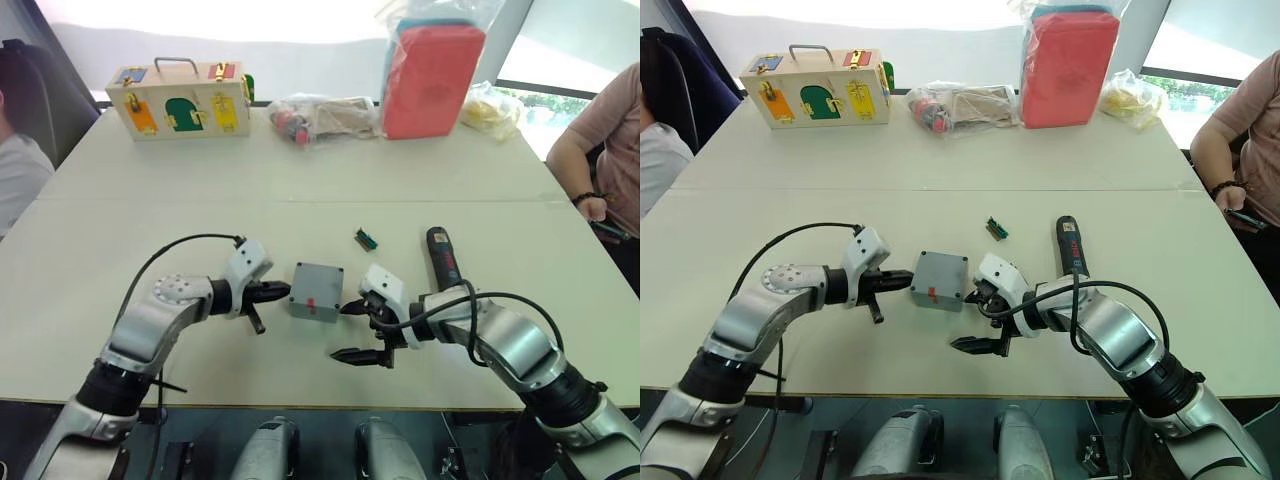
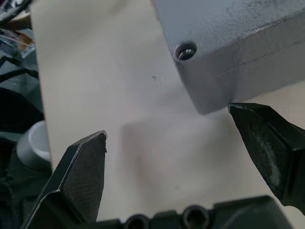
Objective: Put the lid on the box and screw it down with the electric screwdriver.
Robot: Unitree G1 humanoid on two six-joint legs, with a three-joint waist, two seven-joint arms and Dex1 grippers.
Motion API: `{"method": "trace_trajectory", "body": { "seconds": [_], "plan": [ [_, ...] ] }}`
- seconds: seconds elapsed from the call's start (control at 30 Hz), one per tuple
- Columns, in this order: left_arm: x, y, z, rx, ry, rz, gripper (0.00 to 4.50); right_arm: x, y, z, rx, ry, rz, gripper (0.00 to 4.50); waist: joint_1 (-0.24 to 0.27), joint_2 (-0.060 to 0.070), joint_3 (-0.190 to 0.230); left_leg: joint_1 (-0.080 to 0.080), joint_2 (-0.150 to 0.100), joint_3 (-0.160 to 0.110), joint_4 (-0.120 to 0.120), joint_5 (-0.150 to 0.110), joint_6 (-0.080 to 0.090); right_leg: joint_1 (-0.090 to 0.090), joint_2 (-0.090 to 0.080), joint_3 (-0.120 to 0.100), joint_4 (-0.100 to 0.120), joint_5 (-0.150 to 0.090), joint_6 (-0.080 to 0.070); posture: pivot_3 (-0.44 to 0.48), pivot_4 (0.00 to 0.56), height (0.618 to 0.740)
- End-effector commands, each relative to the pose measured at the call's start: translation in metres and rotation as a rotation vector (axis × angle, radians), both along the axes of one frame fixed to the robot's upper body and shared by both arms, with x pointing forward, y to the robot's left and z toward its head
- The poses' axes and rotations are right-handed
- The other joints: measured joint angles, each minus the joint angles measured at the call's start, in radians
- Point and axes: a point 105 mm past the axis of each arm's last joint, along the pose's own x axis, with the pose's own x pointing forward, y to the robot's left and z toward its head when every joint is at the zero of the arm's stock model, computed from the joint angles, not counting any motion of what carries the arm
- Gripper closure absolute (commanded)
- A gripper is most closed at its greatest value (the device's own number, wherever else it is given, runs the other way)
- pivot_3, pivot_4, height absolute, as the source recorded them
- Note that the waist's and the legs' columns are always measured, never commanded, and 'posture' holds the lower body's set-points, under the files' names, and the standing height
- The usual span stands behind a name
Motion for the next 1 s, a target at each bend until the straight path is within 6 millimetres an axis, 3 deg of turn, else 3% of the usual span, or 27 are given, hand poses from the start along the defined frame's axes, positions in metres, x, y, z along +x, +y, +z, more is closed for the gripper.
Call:
{"method": "trace_trajectory", "body": {
  "seconds": [0.03, 0.17, 0.3, 0.47, 0.57, 0.7, 1.0],
  "plan": [
    [0.008, 0.000, 0.005, 0.016, -0.051, -0.007, 4.50, -0.007, 0.007, 0.004, -0.005, -0.041, 0.070, 0.03, -0.002, 0.000, 0.000, 0.000, 0.000, 0.000, 0.000, 0.000, 0.000, 0.000, 0.000, 0.000, 0.000, 0.000, 0.000, 0.000, 0.150, 0.738],
    [0.017, 0.005, 0.006, 0.043, -0.078, 0.013, 4.50, -0.012, 0.013, 0.010, 0.031, -0.018, 0.083, 0.03, -0.003, 0.000, 0.000, 0.000, 0.000, 0.000, 0.000, 0.000, 0.000, 0.000, 0.000, 0.000, 0.000, 0.000, 0.000, 0.000, 0.150, 0.738],
    [0.018, 0.027, 0.003, 0.117, -0.078, 0.057, 4.50, -0.007, 0.001, 0.018, 0.010, -0.068, 0.057, 0.03, -0.004, 0.000, 0.000, 0.000, 0.000, 0.000, 0.000, 0.000, 0.000, 0.000, 0.000, 0.000, 0.001, 0.000, 0.000, 0.000, 0.150, 0.738],
    [-0.026, 0.030, 0.001, 0.119, 0.034, -0.070, 4.50, 0.023, -0.029, 0.028, -0.116, -0.236, 0.051, 0.03, -0.006, 0.000, 0.000, 0.000, 0.000, 0.001, 0.000, 0.000, 0.000, -0.001, 0.000, 0.001, 0.001, 0.000, 0.000, 0.000, 0.150, 0.738],
    [-0.050, 0.025, 0.000, 0.112, 0.100, -0.138, 4.50, 0.039, -0.036, 0.031, -0.165, -0.312, 0.085, 0.03, -0.006, 0.000, 0.000, 0.000, 0.000, 0.001, 0.000, 0.000, 0.001, -0.001, 0.000, 0.001, 0.001, 0.000, 0.000, 0.000, 0.150, 0.738],
    [-0.067, 0.014, -0.001, 0.096, 0.142, -0.190, 4.50, 0.055, -0.032, 0.029, -0.205, -0.396, 0.180, 0.03, -0.002, 0.000, 0.000, 0.000, 0.000, 0.000, 0.000, -0.001, 0.002, 0.000, 0.000, 0.000, 0.001, 0.000, 0.000, 0.000, 0.150, 0.738],
    [-0.052, -0.001, -0.008, 0.073, 0.080, -0.109, 4.50, 0.054, -0.005, 0.026, -0.152, -0.420, 0.310, 0.03, -0.003, 0.000, 0.000, 0.001, 0.000, 0.000, 0.000, 0.001, -0.002, 0.000, 0.001, 0.000, 0.002, 0.000, 0.000, 0.000, 0.150, 0.738]
  ]
}}
